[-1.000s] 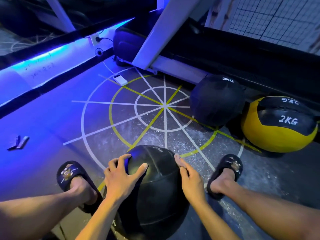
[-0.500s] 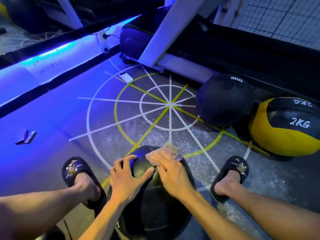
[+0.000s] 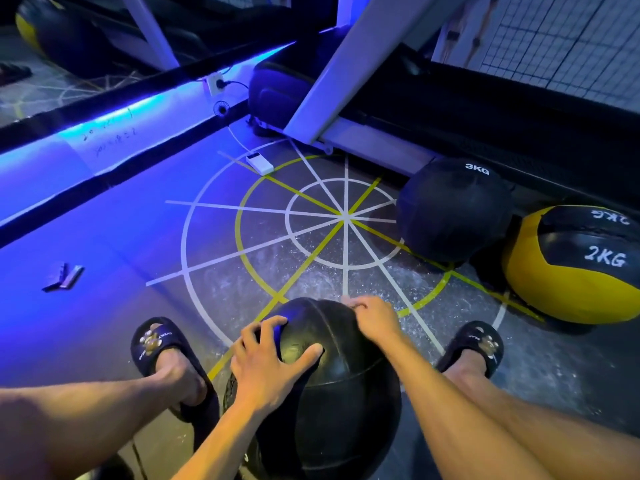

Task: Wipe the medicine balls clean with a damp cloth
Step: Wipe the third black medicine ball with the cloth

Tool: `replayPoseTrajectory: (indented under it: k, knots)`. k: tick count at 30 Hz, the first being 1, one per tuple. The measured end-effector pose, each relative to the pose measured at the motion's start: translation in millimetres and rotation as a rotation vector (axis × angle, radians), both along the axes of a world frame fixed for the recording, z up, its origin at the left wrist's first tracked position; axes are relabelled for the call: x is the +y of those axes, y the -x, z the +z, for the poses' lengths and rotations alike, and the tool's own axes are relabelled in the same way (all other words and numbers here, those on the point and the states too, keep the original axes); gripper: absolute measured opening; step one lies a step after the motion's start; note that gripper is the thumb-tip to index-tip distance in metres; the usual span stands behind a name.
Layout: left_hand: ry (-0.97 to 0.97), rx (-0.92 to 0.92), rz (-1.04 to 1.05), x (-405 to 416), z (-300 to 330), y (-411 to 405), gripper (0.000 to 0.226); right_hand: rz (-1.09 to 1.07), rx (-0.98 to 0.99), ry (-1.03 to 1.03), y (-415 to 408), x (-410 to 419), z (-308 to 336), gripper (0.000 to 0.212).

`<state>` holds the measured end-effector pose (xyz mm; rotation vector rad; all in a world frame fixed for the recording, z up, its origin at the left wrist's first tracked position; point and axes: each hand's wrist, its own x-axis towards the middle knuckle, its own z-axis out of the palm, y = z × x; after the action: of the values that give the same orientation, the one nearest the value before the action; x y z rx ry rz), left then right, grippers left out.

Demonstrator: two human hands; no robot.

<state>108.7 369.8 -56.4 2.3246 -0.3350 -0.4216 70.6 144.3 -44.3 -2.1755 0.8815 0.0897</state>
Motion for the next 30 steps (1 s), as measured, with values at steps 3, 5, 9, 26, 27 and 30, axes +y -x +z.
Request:
replayPoseTrajectory:
  k: [3, 5, 9, 26, 27, 30]
  knots:
    - [-0.020, -0.014, -0.015, -5, 4, 0, 0.082, 0.115, -0.100, 0.084, -2, 22, 10, 0.036]
    - [-0.034, -0.016, 0.003, -7, 4, -2, 0.086, 0.359, -0.224, 0.068, -3, 56, 26, 0.034]
    - [-0.024, 0.005, -0.032, -2, 4, -3, 0.083, 0.292, -0.197, -0.053, 3, 28, 16, 0.038]
    - [0.326, 0.203, 0.444, 18, -6, -8, 0.022, -0.489, -0.101, -0.343, 125, -7, -66, 0.031]
    - [0.326, 0.204, 0.450, 18, -4, -7, 0.028, -0.505, -0.108, -0.352, 125, -6, -67, 0.030]
    - [0.293, 0.163, 0.448, 16, -1, -8, 0.039, -0.556, -0.139, -0.363, 124, -4, -68, 0.025]
